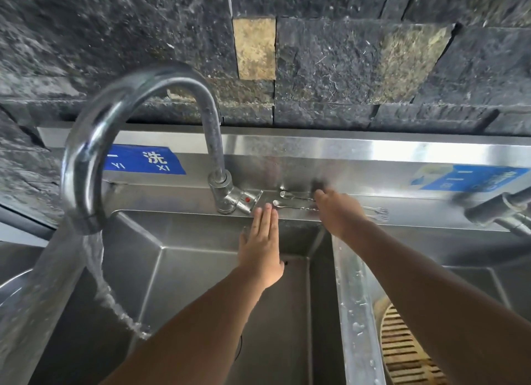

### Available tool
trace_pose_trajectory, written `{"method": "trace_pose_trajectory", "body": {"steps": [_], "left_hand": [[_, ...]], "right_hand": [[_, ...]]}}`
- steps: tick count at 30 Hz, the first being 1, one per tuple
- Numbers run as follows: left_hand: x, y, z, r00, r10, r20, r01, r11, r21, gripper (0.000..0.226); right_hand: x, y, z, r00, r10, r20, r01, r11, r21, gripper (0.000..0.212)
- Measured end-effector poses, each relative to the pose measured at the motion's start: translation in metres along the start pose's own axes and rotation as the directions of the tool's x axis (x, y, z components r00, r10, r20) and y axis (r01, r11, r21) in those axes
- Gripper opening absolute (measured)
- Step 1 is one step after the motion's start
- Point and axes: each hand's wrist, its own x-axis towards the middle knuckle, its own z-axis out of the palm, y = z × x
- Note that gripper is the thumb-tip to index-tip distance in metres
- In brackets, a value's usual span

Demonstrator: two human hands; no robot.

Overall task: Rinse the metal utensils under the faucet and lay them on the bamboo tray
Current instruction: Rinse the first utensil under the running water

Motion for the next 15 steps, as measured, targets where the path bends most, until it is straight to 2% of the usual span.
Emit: {"method": "trace_pose_trajectory", "body": {"steps": [5,10,15], "left_hand": [[0.000,-0.007,-0.004,0.999,0.031,0.039,-0.030,0.999,-0.012,0.111],[0.004,-0.006,-0.013,0.989,0.014,0.147,-0.006,0.999,-0.051,0.106],[-0.003,-0.011,-0.035,0.966,0.038,0.255,-0.015,0.996,-0.089,0.087]], "right_hand": [[0.004,-0.003,0.001,0.997,-0.065,0.031,0.067,0.995,-0.077,0.022],[-0.017,-0.007,-0.009,0.998,-0.025,0.063,0.023,0.999,0.026,0.020],[-0.059,-0.029,-0.022,0.989,0.010,0.147,-0.029,0.991,0.130,0.020]]}}
